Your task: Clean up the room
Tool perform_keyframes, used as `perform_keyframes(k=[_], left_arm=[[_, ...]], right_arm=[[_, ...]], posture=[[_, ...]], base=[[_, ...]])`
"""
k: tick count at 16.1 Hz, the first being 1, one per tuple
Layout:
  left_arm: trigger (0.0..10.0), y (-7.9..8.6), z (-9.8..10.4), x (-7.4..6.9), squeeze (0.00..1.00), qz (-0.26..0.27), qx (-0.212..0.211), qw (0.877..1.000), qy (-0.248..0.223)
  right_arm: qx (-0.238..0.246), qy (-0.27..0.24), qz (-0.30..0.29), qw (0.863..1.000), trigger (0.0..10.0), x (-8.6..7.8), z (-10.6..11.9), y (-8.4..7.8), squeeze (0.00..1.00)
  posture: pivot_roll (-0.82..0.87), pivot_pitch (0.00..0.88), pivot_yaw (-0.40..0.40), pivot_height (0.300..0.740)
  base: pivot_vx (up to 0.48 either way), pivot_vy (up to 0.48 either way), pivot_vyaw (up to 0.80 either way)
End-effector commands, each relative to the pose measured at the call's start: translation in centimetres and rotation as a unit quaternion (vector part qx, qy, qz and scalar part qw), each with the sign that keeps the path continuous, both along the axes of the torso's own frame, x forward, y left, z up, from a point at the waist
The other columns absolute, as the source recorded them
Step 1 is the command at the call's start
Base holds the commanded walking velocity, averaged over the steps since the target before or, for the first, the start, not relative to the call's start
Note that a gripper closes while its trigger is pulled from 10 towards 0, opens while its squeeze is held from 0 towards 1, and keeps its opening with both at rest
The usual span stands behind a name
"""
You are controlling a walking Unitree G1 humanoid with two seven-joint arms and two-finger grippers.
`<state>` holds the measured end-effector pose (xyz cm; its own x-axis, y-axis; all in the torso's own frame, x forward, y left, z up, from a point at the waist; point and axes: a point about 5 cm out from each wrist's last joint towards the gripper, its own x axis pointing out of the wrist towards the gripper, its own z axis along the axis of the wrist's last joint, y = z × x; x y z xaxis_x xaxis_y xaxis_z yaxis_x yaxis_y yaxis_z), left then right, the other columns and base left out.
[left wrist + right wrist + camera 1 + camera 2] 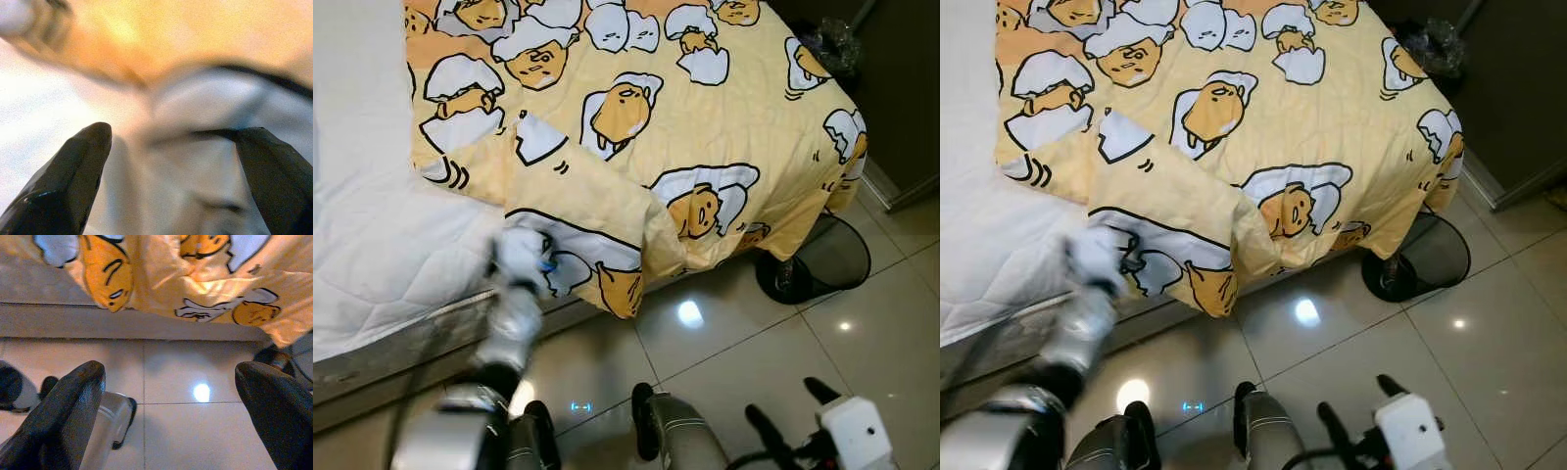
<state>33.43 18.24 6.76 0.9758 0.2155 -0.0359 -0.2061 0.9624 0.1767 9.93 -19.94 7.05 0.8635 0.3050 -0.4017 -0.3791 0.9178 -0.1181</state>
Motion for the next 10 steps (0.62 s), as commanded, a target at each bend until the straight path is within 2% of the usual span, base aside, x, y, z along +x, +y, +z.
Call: perform_keyframes(k=[1,3,4,5,6,7,9,10], left_arm=[[10.0,0.3,-0.2,-0.2,1.00,0.021,0.010,1.000,0.005],[10.0,0.9,-0.1,0.1,1.00,0.031,0.013,0.999,0.010],[10.0,1.0,-0.3,0.1,1.00,0.027,0.010,0.999,0.027],[10.0,0.2,-1.2,0.0,0.00,0.002,-0.007,0.998,0.058],[10.0,0.0,-1.5,-0.1,0.00,-0.004,-0.019,0.998,0.067],[10.0,-0.8,-1.8,-0.1,0.00,-0.032,-0.056,0.995,0.078],[10.0,-1.5,-2.3,-0.2,0.00,-0.061,-0.067,0.991,0.100],[10.0,-1.6,-2.7,-0.3,0.00,-0.065,-0.058,0.990,0.113]], right_arm=[[-0.009,0.010,0.025,1.000,10.0,-0.8,-0.1,0.1,0.18],[-0.009,0.015,0.033,0.999,10.0,-1.2,-0.1,0.3,0.19],[-0.004,0.023,0.034,0.999,10.0,-1.6,-0.1,0.4,0.19],[-0.002,0.032,0.036,0.999,10.0,-2.0,-0.2,0.4,0.18],[0.000,0.036,0.035,0.999,10.0,-2.2,-0.3,0.4,0.19],[-0.001,0.041,0.034,0.999,10.0,-2.5,-0.6,0.1,0.19],[-0.003,0.045,0.032,0.998,10.0,-2.6,-0.9,-0.2,0.19],[-0.004,0.048,0.031,0.998,10.0,-2.8,-1.0,-0.4,0.19]], posture=[[-0.46,0.288,-0.100,0.740],[-0.47,0.298,-0.095,0.740],[-0.47,0.304,-0.093,0.740],[-0.48,0.311,-0.091,0.740],[-0.48,0.312,-0.092,0.740],[-0.49,0.315,-0.093,0.740],[-0.49,0.313,-0.097,0.740],[-0.50,0.312,-0.102,0.740]], base=[[0.000,0.000,0.00],[0.000,0.000,0.00],[0.000,0.000,0.00],[0.000,0.000,0.00],[0.000,0.000,0.00],[0.000,0.000,0.00],[0.000,0.000,0.00],[0.000,0.000,0.00]])
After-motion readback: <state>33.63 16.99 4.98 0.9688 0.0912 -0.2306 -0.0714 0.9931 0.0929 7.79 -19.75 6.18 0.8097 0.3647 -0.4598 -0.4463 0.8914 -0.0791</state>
